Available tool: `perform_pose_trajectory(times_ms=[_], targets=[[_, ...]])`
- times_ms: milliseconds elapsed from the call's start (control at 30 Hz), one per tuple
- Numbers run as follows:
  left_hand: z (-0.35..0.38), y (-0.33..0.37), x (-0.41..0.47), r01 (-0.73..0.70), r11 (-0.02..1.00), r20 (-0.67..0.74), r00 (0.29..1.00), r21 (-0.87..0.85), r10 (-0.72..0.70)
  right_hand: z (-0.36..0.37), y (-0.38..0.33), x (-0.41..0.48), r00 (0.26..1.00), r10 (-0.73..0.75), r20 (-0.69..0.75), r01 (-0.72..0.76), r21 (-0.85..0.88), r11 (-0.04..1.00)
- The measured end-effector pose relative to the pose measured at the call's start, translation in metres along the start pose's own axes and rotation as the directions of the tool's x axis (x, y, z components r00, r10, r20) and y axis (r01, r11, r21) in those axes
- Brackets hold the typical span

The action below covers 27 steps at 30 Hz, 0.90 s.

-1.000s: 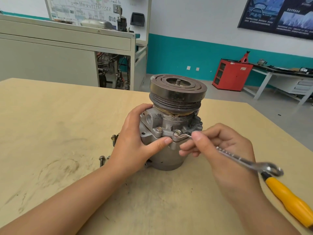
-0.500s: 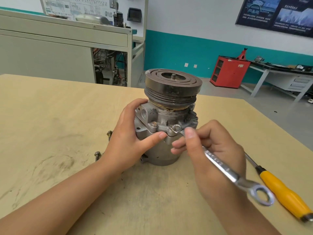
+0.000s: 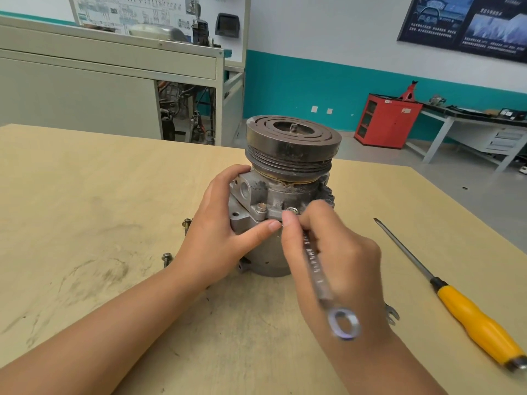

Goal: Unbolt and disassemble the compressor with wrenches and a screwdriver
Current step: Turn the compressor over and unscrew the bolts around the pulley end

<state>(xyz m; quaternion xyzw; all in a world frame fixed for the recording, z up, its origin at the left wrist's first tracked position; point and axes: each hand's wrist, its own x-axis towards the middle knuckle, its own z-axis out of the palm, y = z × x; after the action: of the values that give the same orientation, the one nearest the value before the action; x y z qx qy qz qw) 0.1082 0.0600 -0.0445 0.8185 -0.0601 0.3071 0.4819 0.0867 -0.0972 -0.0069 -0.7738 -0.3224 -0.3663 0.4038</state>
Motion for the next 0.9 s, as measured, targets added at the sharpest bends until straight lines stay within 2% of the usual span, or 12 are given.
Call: perform_pose_trajectory(times_ms=[33, 100, 233, 300, 367, 433, 500, 567, 633, 700, 800, 900], targets=[[0.000, 0.000, 0.000, -0.007, 1.000, 0.001, 1.000, 0.003, 0.007, -0.003, 0.001, 0.001, 0.991, 0.129, 0.036, -0.133, 0.144, 0.981], [0.000, 0.000, 0.000, -0.019, 1.000, 0.000, 1.000, 0.005, 0.019, -0.009, 0.007, 0.006, 0.936, 0.323, 0.138, -0.351, 0.411, 0.841], [0.000, 0.000, 0.001, -0.024, 1.000, 0.001, 1.000, 0.004, 0.024, -0.019, 0.026, 0.025, 0.827, 0.427, 0.365, -0.558, 0.618, 0.553], [0.000, 0.000, 0.001, -0.027, 1.000, -0.001, 1.000, 0.006, 0.027, -0.021, 0.038, 0.031, 0.728, 0.449, 0.518, -0.673, 0.665, 0.323], [0.000, 0.000, 0.000, -0.026, 1.000, -0.005, 1.000, 0.006, 0.026, -0.020, 0.047, 0.037, 0.636, 0.456, 0.623, -0.747, 0.645, 0.161], [0.000, 0.000, 0.001, -0.022, 1.000, -0.003, 1.000, 0.008, 0.022, -0.018, 0.053, 0.044, 0.567, 0.453, 0.688, -0.792, 0.606, 0.071], [-0.001, 0.000, 0.001, -0.024, 1.000, -0.001, 1.000, 0.017, 0.024, -0.016, 0.056, 0.048, 0.533, 0.447, 0.718, -0.813, 0.581, 0.037], [-0.001, -0.001, 0.001, -0.026, 0.999, 0.003, 1.000, 0.023, 0.026, -0.016, 0.055, 0.049, 0.575, 0.446, 0.686, -0.786, 0.614, 0.070], [-0.002, 0.000, 0.001, -0.026, 0.999, 0.013, 1.000, 0.023, 0.026, -0.019, 0.049, 0.046, 0.688, 0.449, 0.571, -0.692, 0.701, 0.170], [-0.003, 0.000, 0.000, -0.033, 0.999, 0.021, 0.999, 0.025, 0.033, -0.021, 0.038, 0.036, 0.805, 0.443, 0.395, -0.564, 0.740, 0.366], [-0.003, 0.001, 0.000, -0.046, 0.998, 0.018, 0.999, 0.038, 0.045, -0.014, 0.020, 0.014, 0.923, 0.355, 0.144, -0.365, 0.615, 0.699], [-0.003, 0.001, 0.000, -0.044, 0.998, 0.016, 0.999, 0.050, 0.043, -0.005, 0.011, -0.001, 0.961, 0.266, 0.068, -0.264, 0.504, 0.822]])
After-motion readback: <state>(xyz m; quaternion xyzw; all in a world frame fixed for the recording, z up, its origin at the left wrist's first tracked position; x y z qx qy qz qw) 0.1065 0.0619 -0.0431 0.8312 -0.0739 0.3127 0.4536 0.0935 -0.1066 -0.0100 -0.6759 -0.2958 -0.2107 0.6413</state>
